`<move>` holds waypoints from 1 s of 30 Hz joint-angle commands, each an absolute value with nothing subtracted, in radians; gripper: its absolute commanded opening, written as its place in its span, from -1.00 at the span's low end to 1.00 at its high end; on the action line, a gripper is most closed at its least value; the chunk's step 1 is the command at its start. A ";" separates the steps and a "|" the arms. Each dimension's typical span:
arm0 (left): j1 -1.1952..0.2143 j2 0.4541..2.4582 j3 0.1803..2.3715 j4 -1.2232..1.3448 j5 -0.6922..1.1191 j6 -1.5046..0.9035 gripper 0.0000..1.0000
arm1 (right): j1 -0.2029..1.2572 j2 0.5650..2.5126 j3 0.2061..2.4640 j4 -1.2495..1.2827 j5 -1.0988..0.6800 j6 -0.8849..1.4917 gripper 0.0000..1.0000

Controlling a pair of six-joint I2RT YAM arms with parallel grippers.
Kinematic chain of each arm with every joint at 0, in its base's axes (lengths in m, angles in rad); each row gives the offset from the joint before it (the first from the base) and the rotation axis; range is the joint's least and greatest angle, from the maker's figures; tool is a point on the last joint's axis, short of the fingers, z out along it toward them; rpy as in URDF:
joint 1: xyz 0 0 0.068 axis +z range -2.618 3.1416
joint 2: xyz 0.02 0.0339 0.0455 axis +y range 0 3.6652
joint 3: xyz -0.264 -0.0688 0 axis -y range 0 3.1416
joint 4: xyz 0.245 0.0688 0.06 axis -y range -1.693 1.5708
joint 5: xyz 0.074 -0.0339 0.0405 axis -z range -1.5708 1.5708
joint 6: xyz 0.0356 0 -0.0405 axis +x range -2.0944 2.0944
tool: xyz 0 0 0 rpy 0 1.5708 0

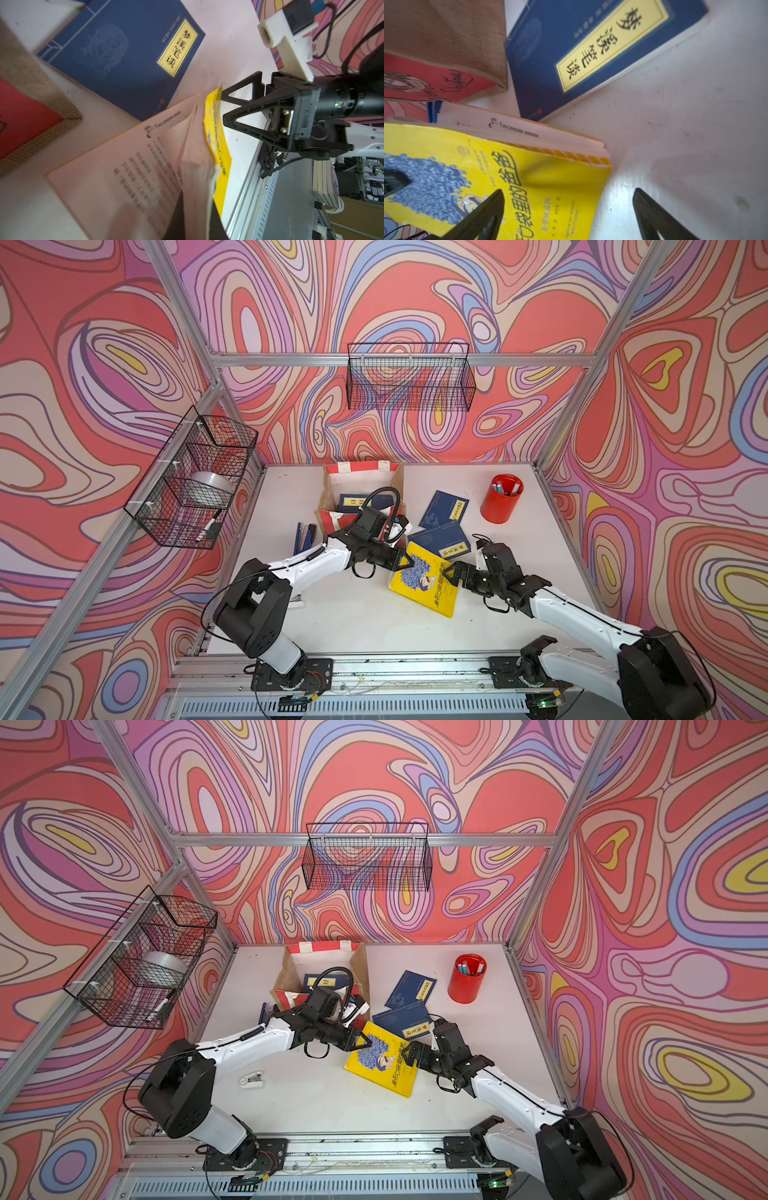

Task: Put the books into the canvas bag
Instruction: Pick up the book from the center of the board, then adjust the book.

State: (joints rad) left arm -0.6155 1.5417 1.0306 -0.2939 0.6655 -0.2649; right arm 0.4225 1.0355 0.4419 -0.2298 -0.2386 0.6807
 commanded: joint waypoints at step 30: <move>-0.174 1.373 2.008 -0.821 0.817 -0.344 -1.00 | 0.358 1.066 0.869 -0.180 -0.630 0.361 0.97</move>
